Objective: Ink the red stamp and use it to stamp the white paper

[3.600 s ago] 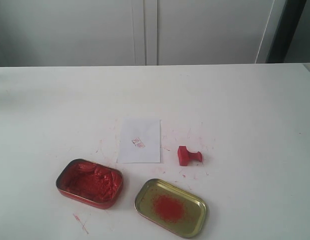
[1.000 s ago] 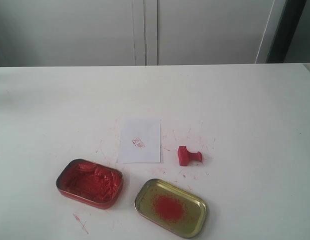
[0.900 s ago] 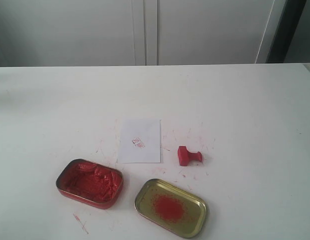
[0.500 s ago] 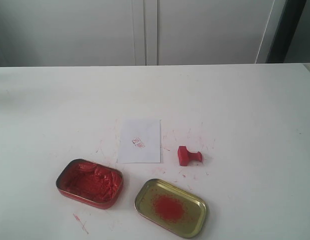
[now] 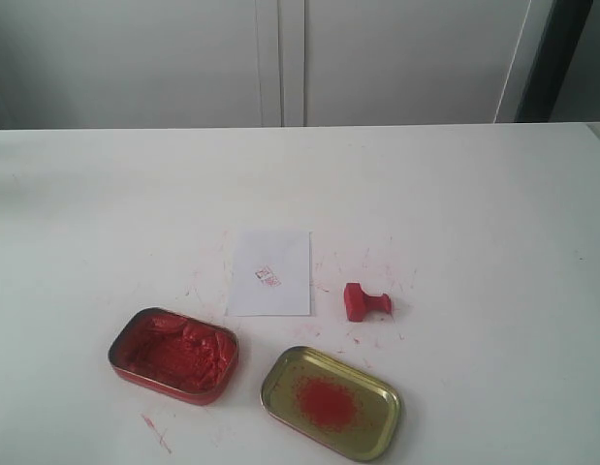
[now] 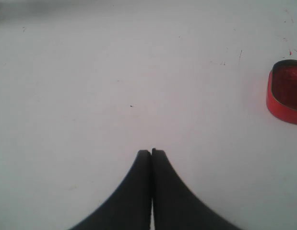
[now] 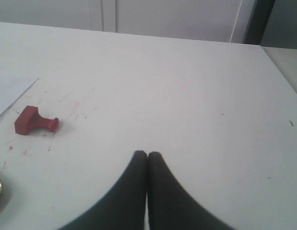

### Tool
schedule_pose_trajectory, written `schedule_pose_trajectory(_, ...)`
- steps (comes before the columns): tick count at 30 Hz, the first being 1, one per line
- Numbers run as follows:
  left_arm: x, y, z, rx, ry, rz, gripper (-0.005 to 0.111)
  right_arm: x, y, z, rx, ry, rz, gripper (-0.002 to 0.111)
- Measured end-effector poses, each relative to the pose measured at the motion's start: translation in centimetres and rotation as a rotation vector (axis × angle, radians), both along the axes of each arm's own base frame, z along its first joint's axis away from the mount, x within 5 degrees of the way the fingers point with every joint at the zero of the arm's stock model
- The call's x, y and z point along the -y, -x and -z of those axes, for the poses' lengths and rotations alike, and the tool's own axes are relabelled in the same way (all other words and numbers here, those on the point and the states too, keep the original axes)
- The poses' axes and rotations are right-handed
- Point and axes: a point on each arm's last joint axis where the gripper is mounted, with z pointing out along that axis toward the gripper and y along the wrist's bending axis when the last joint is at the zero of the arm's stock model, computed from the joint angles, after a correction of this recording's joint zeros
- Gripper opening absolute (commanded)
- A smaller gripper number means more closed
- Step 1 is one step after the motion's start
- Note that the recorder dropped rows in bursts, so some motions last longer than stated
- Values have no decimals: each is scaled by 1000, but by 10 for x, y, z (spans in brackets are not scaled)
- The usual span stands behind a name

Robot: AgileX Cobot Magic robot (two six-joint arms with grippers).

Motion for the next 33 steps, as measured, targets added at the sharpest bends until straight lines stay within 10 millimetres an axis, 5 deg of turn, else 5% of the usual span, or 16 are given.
schedule_pose_trajectory(33,0,0,0,0,0,0,0,1,0,0,-6,-48,26,0)
